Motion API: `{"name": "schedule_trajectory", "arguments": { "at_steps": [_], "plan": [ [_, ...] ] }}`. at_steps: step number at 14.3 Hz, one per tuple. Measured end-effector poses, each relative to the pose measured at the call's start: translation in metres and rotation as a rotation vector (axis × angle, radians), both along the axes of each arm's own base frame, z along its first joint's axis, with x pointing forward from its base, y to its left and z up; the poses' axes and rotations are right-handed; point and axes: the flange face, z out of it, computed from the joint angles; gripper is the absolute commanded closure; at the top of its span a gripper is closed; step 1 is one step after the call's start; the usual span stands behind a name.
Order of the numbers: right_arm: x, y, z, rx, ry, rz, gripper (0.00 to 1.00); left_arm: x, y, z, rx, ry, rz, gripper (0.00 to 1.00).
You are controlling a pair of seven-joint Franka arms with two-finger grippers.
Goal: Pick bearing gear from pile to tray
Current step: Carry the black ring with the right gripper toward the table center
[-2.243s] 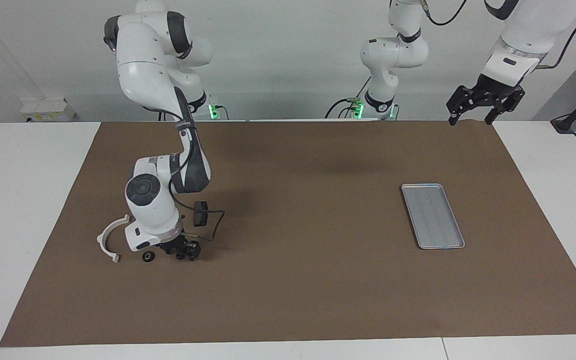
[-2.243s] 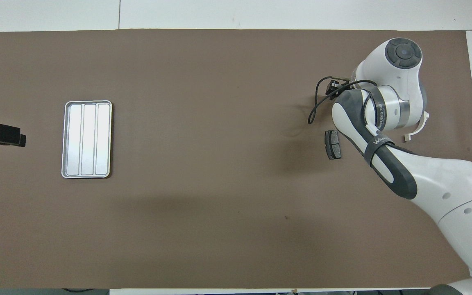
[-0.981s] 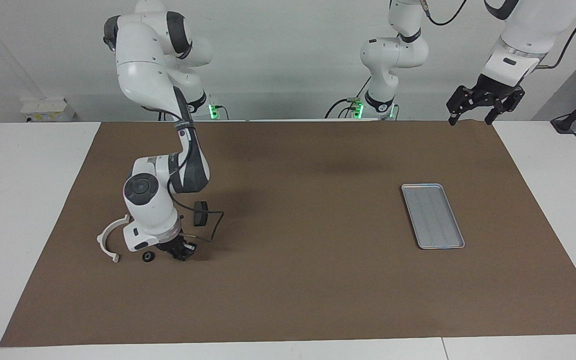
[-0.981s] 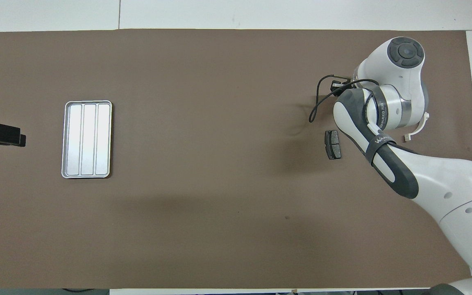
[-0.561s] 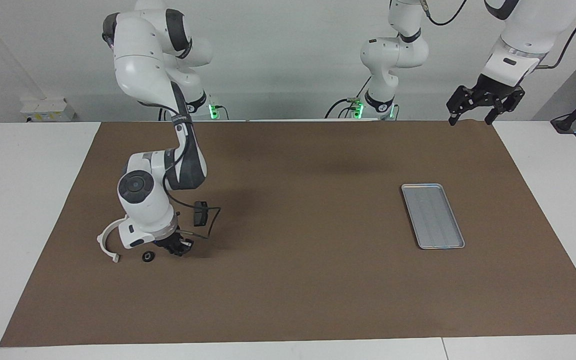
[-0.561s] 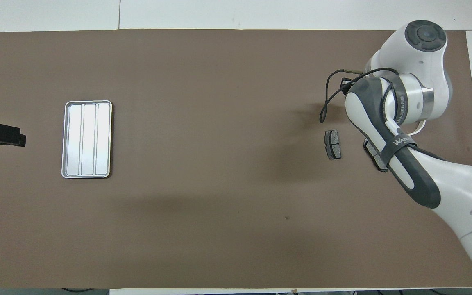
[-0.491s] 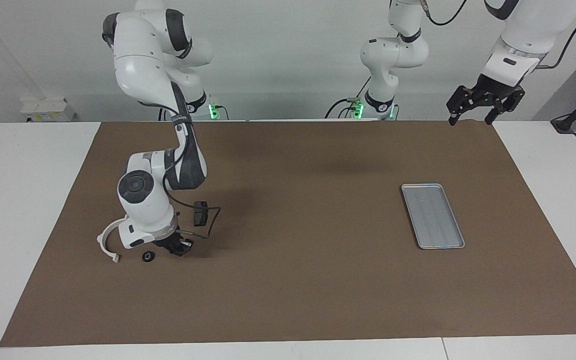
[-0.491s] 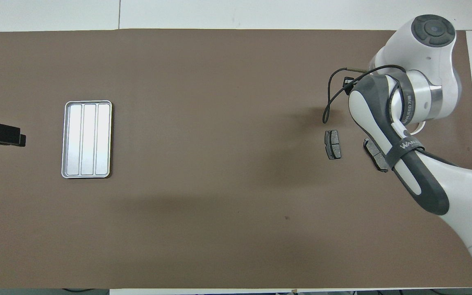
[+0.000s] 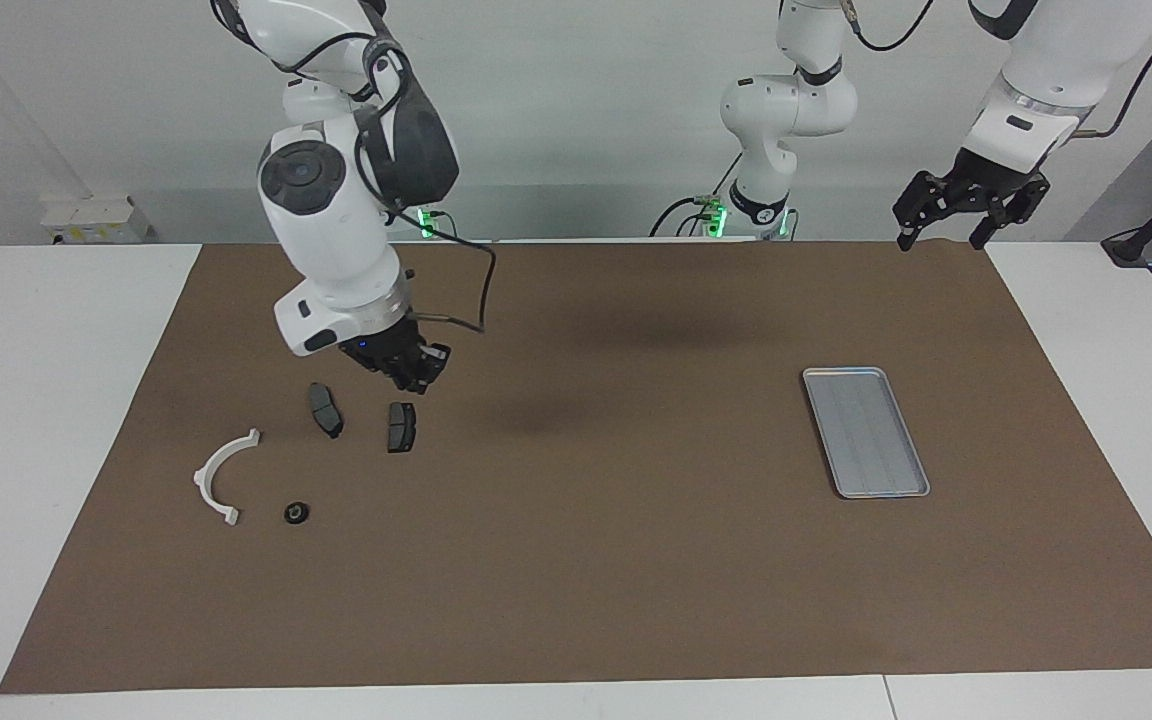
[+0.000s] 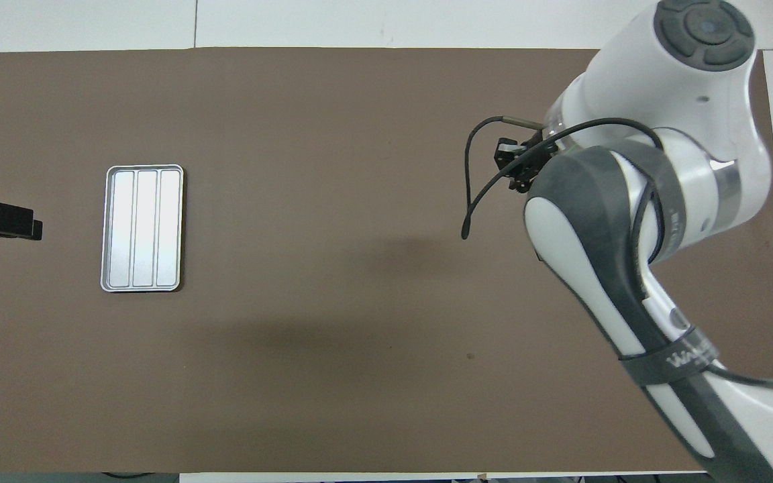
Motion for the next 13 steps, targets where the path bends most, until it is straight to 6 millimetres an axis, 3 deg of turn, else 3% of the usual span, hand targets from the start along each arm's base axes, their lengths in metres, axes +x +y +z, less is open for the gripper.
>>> {"name": "schedule_trajectory", "arguments": {
  "at_steps": [3,6,10,13],
  "plan": [
    [-0.033,0.077,-0.002,-0.003,0.009,-0.075,1.0,0.0,0.0,0.0,0.0,0.0,0.0,0.0],
    [-0.061,0.134,-0.014,-0.001,0.009,-0.09,1.0,0.0,0.0,0.0,0.0,0.0,0.0,0.0],
    [-0.091,0.187,-0.054,-0.003,0.006,-0.054,1.0,0.0,0.0,0.0,0.0,0.0,0.0,0.0],
    [-0.099,0.201,-0.081,-0.01,-0.012,-0.035,1.0,0.0,0.0,0.0,0.0,0.0,0.0,0.0]
  ]
}}
